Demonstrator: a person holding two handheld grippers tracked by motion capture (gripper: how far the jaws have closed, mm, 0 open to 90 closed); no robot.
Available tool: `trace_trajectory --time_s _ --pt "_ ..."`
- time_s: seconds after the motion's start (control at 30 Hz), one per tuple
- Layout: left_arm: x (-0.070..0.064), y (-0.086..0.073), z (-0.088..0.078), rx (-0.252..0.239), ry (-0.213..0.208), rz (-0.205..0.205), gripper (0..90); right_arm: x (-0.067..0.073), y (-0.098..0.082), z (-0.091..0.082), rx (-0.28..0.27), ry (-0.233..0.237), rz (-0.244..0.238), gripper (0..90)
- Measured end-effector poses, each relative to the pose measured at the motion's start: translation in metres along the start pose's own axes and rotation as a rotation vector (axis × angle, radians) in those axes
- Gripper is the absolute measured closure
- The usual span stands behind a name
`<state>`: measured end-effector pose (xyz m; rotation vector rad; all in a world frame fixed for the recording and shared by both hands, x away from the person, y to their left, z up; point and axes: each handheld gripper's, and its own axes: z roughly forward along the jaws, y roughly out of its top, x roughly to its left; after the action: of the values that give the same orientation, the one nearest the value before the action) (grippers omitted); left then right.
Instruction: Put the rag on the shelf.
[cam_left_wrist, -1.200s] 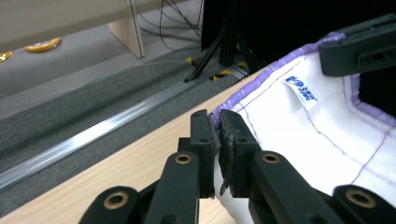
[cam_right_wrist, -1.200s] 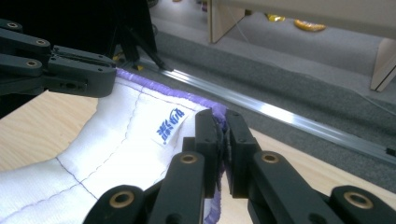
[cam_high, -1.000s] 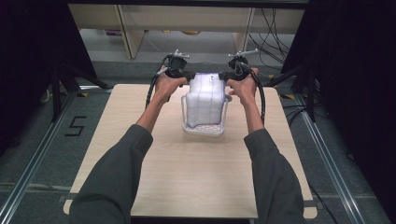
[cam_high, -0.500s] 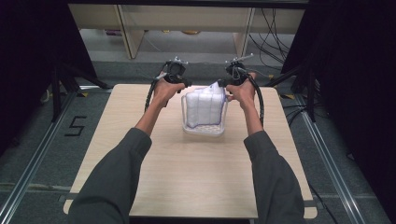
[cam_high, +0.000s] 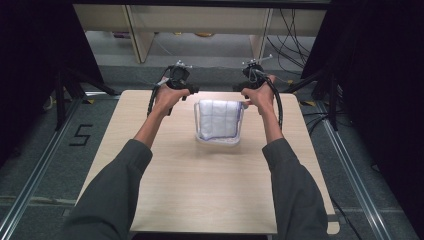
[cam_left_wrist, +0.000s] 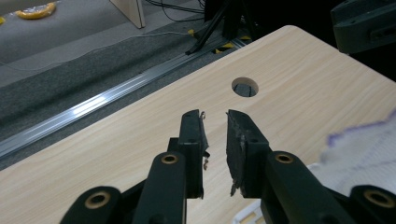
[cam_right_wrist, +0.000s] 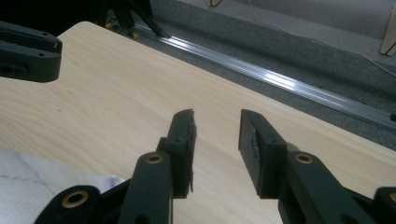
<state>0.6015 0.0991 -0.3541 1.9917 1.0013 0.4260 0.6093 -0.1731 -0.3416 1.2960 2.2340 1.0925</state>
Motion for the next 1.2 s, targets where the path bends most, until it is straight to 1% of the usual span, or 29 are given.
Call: trace_trajectory --time_s 0.03,0.07,0.1,0.13,0.2,0.23,0.27,0.3,0.37,0.4,0.43,0.47,0.5,0.53,0.57,0.6,0.63,0.7,0.73,0.77,0.8,0.83,0.87,0.97,1.0,1.03,1.07,1.13,1.2 --pt "0.000 -0.001 -0.001 -0.008 -0.005 -0.018 73.5 -0.001 0.000 -0.001 -0.008 -0.002 -0.010 65.1" --pt "0.000 -0.002 -0.003 -0.011 -0.010 -0.023 72.6 -0.002 0.001 -0.004 -0.009 0.000 -0.019 64.9" --pt "0.000 -0.003 -0.005 -0.008 -0.012 -0.021 72.3 -0.003 0.001 -0.006 -0.012 0.002 -0.008 64.5" --pt "0.000 -0.004 -0.006 -0.008 -0.013 -0.020 71.4 -0.004 0.001 -0.008 -0.016 -0.005 -0.013 64.4" --pt "0.001 -0.006 -0.009 -0.006 -0.017 -0.023 69.5 -0.003 0.000 -0.012 -0.010 -0.005 0.014 64.5" --pt "0.001 -0.007 -0.010 -0.004 -0.017 -0.022 69.2 -0.005 0.000 -0.014 -0.015 0.001 -0.001 64.5" --pt "0.002 -0.008 -0.011 -0.007 -0.018 -0.022 69.0 -0.006 -0.001 -0.016 -0.022 -0.003 -0.008 64.5" --pt "0.004 -0.009 -0.013 -0.010 -0.018 -0.024 68.9 -0.006 -0.001 -0.019 -0.010 0.000 0.014 64.5" --pt "0.005 -0.012 -0.015 -0.016 -0.023 -0.037 67.8 -0.008 -0.002 -0.022 -0.022 -0.006 -0.003 64.1" --pt "0.005 -0.013 -0.017 -0.012 -0.025 -0.033 67.4 -0.007 -0.003 -0.025 -0.010 -0.006 0.012 63.8" --pt "0.006 -0.013 -0.018 -0.011 -0.024 -0.031 66.7 -0.008 -0.004 -0.025 -0.030 -0.002 -0.005 63.1" --pt "0.006 -0.014 -0.020 -0.015 -0.021 -0.038 65.7 -0.007 -0.004 -0.027 -0.019 0.002 0.011 62.1" --pt "0.006 -0.014 -0.022 -0.013 -0.022 -0.048 63.7 -0.009 -0.005 -0.028 -0.033 -0.004 -0.012 60.6" --pt "0.005 -0.015 -0.024 -0.015 -0.025 -0.062 60.4 -0.007 -0.006 -0.030 -0.043 0.003 -0.007 58.9" --pt "0.004 -0.015 -0.026 -0.012 -0.030 -0.066 56.6 -0.006 -0.006 -0.033 -0.028 0.004 0.007 56.0" --pt "0.002 -0.015 -0.029 -0.006 -0.031 -0.061 53.7 -0.005 -0.007 -0.036 -0.026 0.010 0.013 53.7" --pt "0.001 -0.015 -0.031 0.003 -0.031 -0.047 51.8 -0.004 -0.007 -0.039 -0.035 0.012 0.013 51.9" --pt "-0.004 -0.014 -0.034 -0.001 -0.034 -0.047 47.8 -0.002 -0.006 -0.043 -0.048 0.012 0.005 48.3" --pt "-0.005 -0.013 -0.036 -0.004 -0.035 -0.042 46.6 0.000 -0.005 -0.046 -0.047 0.017 0.008 47.5" --pt "-0.007 -0.013 -0.038 -0.006 -0.037 -0.047 44.9 0.001 -0.005 -0.048 -0.052 0.015 0.009 46.9" --pt "-0.008 -0.012 -0.039 -0.004 -0.037 -0.045 44.0 0.001 -0.005 -0.050 -0.067 0.024 -0.009 46.0" --pt "-0.009 -0.012 -0.040 -0.007 -0.038 -0.048 43.0 0.005 -0.004 -0.053 -0.056 0.023 0.012 45.4" --pt "-0.010 -0.012 -0.041 -0.006 -0.038 -0.050 41.8 0.005 -0.004 -0.054 -0.067 0.036 -0.003 44.8" --pt "-0.012 -0.013 -0.045 0.003 -0.045 -0.049 38.5 0.011 -0.004 -0.058 -0.081 0.044 -0.020 43.5" --pt "-0.012 -0.013 -0.046 0.001 -0.043 -0.045 38.2 0.013 -0.004 -0.060 -0.082 0.045 -0.013 43.5" --pt "-0.012 -0.014 -0.048 -0.001 -0.042 -0.046 37.9 0.013 -0.004 -0.061 -0.085 0.047 -0.028 43.4" --pt "-0.013 -0.014 -0.049 -0.009 -0.044 -0.054 37.5 0.015 -0.005 -0.062 -0.084 0.061 -0.017 43.2" --pt "-0.013 -0.015 -0.052 -0.013 -0.047 -0.056 37.3 0.017 -0.006 -0.063 -0.087 0.057 -0.029 42.6" --pt "-0.014 -0.016 -0.056 -0.012 -0.045 -0.051 36.7 0.018 -0.008 -0.064 -0.082 0.064 -0.022 42.2"
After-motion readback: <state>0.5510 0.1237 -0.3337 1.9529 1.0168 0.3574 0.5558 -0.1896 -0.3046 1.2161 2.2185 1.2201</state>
